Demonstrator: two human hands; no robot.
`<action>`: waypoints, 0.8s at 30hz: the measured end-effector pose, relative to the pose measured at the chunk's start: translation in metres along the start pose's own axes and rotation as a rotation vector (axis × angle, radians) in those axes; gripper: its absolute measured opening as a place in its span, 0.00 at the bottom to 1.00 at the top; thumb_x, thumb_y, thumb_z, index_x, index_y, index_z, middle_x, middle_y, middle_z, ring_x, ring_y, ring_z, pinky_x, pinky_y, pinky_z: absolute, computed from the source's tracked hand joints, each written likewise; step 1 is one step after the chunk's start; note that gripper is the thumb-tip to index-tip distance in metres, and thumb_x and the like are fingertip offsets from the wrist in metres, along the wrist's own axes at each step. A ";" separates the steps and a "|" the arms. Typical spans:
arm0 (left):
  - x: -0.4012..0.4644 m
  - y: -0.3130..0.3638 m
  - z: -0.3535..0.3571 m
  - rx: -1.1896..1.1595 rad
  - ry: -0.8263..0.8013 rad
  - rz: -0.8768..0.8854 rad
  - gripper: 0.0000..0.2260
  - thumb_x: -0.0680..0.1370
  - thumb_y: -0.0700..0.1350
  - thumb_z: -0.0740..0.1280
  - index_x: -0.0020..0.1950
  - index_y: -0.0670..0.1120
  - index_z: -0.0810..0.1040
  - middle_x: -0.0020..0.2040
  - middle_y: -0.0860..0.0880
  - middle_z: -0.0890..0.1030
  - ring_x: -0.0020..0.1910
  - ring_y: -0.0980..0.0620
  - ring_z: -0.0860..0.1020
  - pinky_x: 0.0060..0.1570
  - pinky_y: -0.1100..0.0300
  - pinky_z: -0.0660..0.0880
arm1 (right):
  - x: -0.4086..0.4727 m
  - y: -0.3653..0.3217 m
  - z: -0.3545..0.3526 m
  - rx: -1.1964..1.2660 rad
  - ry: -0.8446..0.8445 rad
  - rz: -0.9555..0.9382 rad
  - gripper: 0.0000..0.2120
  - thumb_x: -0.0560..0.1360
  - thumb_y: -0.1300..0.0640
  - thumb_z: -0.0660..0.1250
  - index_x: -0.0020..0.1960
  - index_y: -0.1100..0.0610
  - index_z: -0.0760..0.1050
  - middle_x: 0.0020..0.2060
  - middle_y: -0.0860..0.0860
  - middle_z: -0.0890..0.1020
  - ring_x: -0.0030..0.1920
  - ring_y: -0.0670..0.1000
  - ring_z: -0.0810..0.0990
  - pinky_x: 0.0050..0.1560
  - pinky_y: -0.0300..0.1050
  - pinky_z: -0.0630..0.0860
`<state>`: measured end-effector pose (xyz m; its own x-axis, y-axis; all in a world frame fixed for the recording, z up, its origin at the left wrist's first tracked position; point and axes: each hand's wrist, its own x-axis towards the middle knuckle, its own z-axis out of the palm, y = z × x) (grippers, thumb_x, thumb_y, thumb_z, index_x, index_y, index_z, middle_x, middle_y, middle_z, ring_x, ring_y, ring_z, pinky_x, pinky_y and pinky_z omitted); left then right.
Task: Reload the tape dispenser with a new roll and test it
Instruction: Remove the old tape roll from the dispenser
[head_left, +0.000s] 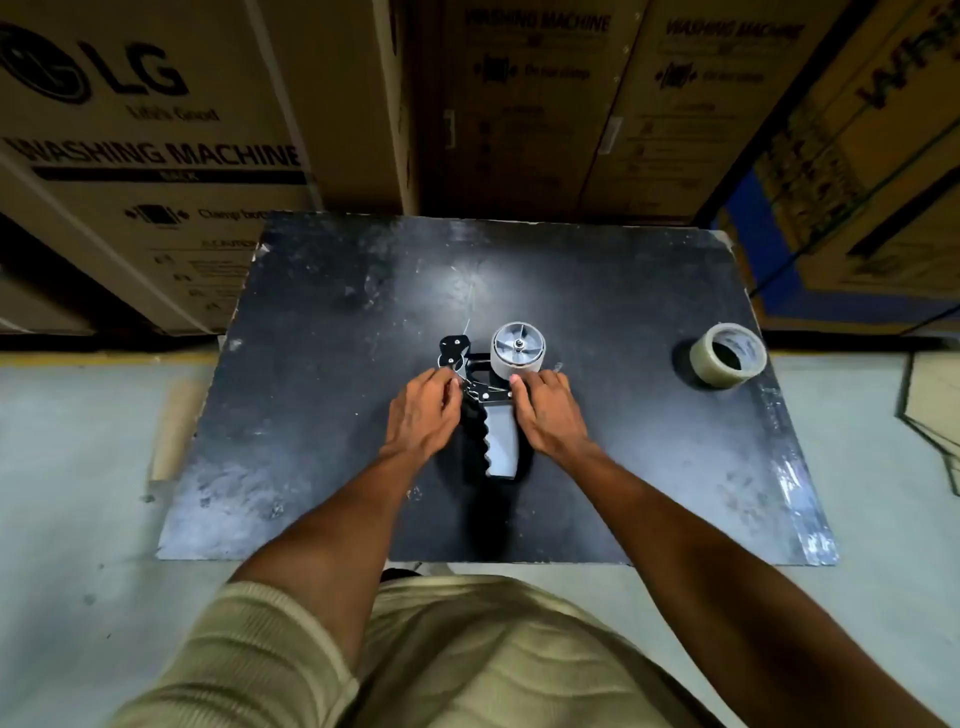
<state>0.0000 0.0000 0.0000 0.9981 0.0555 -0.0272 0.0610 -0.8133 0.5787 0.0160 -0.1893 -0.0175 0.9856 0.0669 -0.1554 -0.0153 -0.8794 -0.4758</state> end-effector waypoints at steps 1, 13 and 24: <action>0.004 0.001 -0.001 -0.008 0.012 0.000 0.09 0.82 0.50 0.59 0.51 0.48 0.77 0.48 0.47 0.81 0.48 0.41 0.80 0.47 0.51 0.76 | 0.003 0.002 0.002 0.000 0.022 0.011 0.31 0.82 0.41 0.45 0.62 0.59 0.79 0.55 0.62 0.82 0.62 0.63 0.74 0.67 0.56 0.70; 0.076 0.035 -0.003 -0.270 0.087 -0.019 0.11 0.78 0.49 0.60 0.46 0.47 0.80 0.44 0.49 0.82 0.43 0.46 0.78 0.47 0.51 0.77 | 0.018 0.002 -0.018 0.072 0.176 0.227 0.28 0.86 0.46 0.52 0.50 0.68 0.80 0.52 0.67 0.83 0.59 0.67 0.77 0.55 0.57 0.75; 0.138 0.050 0.008 0.232 -0.265 0.083 0.15 0.78 0.47 0.62 0.62 0.52 0.82 0.52 0.46 0.85 0.63 0.43 0.74 0.62 0.47 0.61 | 0.068 0.020 -0.017 0.398 0.044 0.398 0.24 0.83 0.43 0.57 0.45 0.62 0.79 0.50 0.67 0.84 0.55 0.68 0.81 0.56 0.56 0.78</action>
<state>0.1411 -0.0377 0.0183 0.9659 -0.1435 -0.2154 -0.0502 -0.9204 0.3878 0.0858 -0.2100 -0.0232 0.8970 -0.2607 -0.3569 -0.4408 -0.5868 -0.6792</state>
